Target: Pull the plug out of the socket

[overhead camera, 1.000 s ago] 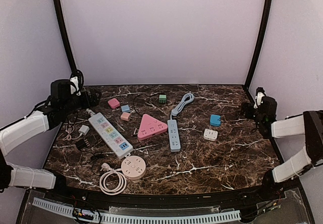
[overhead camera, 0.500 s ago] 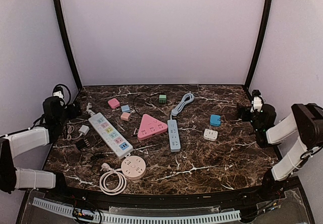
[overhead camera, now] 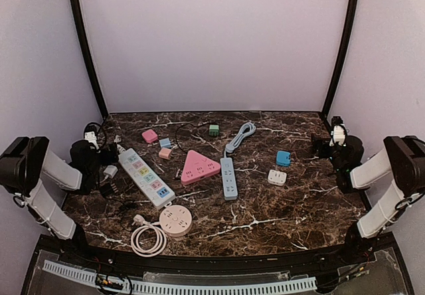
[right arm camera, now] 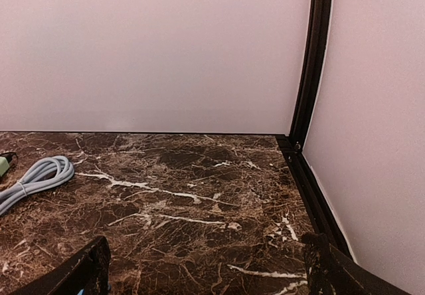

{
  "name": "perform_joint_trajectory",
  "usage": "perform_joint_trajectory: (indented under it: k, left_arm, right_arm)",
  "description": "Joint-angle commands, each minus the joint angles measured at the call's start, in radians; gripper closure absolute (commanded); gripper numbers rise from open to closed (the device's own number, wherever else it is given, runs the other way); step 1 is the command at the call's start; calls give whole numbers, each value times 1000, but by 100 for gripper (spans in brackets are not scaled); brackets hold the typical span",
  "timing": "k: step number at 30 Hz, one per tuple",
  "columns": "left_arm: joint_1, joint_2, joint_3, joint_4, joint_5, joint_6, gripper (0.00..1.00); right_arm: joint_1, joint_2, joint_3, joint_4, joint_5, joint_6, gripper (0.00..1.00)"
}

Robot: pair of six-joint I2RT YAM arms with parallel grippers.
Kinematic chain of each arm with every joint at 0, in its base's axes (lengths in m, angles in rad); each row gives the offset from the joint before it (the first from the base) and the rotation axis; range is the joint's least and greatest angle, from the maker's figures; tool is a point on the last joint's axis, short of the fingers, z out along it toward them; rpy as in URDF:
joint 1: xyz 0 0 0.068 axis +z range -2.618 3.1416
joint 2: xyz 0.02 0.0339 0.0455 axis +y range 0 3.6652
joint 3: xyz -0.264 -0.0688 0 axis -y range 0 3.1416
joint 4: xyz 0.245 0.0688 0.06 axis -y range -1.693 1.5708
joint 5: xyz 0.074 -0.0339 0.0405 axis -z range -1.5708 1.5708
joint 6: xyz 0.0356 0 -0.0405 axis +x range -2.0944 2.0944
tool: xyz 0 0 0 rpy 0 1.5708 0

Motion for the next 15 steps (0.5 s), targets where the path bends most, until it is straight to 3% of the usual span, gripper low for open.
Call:
perform_joint_trajectory:
  k: [1, 15]
  left_arm:
    - [-1, -4, 8, 137, 95, 56, 1]
    - [-5, -2, 37, 78, 202, 92, 1]
  right_arm:
    - [-9, 1, 24, 22, -25, -3, 1]
    - [-15, 1, 27, 13, -49, -1, 1]
